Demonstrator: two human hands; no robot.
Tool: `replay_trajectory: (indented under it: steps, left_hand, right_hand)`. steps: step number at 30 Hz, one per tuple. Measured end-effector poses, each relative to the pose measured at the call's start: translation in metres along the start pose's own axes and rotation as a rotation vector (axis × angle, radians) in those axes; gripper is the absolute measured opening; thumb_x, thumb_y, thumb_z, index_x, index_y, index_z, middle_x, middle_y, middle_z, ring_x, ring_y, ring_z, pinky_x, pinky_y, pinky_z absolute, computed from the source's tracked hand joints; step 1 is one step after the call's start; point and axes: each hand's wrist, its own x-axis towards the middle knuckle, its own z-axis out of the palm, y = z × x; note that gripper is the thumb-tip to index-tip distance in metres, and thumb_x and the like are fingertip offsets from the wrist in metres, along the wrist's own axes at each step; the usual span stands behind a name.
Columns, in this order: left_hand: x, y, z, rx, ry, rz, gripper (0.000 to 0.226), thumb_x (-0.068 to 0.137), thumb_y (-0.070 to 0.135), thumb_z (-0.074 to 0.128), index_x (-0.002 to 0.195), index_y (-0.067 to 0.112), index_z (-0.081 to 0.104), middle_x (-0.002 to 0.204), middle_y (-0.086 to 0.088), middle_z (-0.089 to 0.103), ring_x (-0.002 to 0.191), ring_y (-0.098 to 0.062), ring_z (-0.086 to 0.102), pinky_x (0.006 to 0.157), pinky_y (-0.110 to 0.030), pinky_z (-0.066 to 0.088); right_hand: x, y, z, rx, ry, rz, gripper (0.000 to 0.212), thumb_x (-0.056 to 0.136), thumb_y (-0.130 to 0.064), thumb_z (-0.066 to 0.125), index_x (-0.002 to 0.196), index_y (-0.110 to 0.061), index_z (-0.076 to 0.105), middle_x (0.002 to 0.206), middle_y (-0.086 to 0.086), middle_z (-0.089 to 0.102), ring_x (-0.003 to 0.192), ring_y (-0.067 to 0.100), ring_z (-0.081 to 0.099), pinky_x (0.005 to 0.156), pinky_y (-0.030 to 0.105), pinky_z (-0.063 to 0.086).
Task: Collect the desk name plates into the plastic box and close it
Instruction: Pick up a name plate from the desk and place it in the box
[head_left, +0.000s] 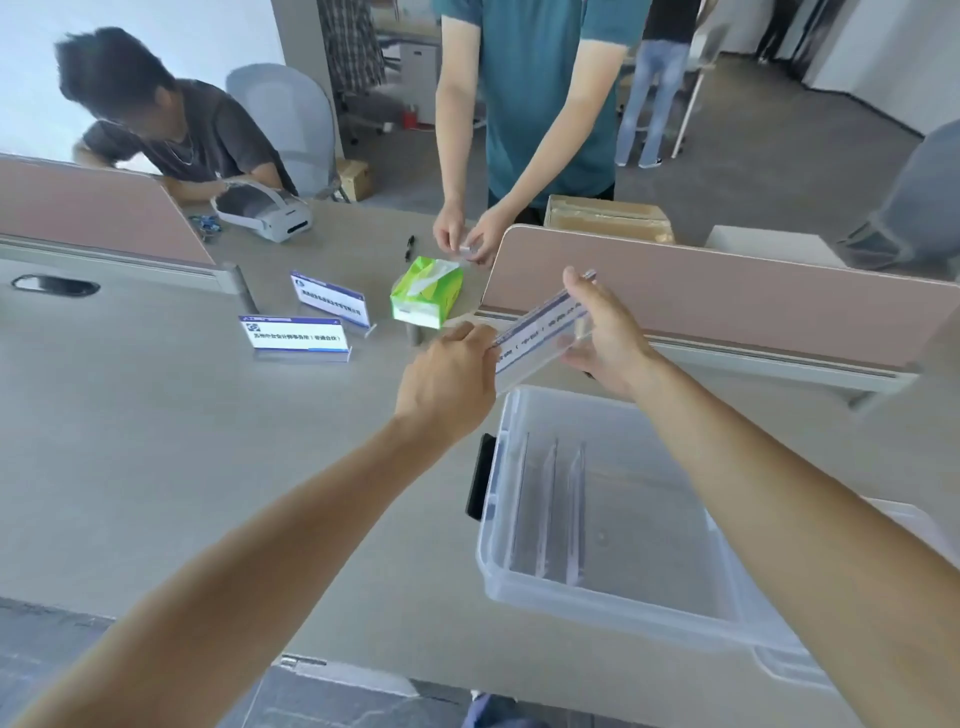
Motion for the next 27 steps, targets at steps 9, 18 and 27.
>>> replay_trajectory:
  steps: [9,18,27]
  left_hand:
    - [-0.045,0.024,0.007,-0.667,-0.754,-0.323,0.131,0.048,0.073,0.078,0.150,0.048,0.000,0.160,0.007,0.016,0.144,-0.017,0.026,0.115,-0.046,0.029]
    - [-0.063,0.087,0.066,-0.690,-0.788,-0.260,0.137,0.047,0.059,0.088,0.144,0.053,-0.009,0.129,0.010,0.040,0.120,-0.013,0.048,0.104,-0.038,0.044]
    - [-0.072,0.134,0.149,-0.499,-0.975,-0.397,0.123,0.064,0.058,0.062,0.147,0.039,-0.026,0.152,0.004,0.031,0.132,-0.020,0.044,0.097,-0.032,0.044]
  right_hand:
    - [-0.077,-0.020,-0.040,-0.340,-0.065,-0.199,0.049,0.068,-0.052,0.064,0.092,-0.011,0.056,0.101,0.015,0.056,0.079,0.018,0.060,0.079,0.042,0.053]
    - [-0.087,-0.019,-0.095,-0.690,-0.346,-0.372,0.049,0.072,-0.052,0.058,0.100,-0.012,0.054,0.145,-0.008,0.040,0.121,0.003,0.047,0.093,0.031,0.043]
    - [-0.030,0.058,-0.159,-0.766,-0.413,-0.200,0.046,0.077,-0.062,0.040,0.085,-0.017,0.045,0.133,-0.006,0.046,0.116,0.013,0.046,0.096,0.038,0.038]
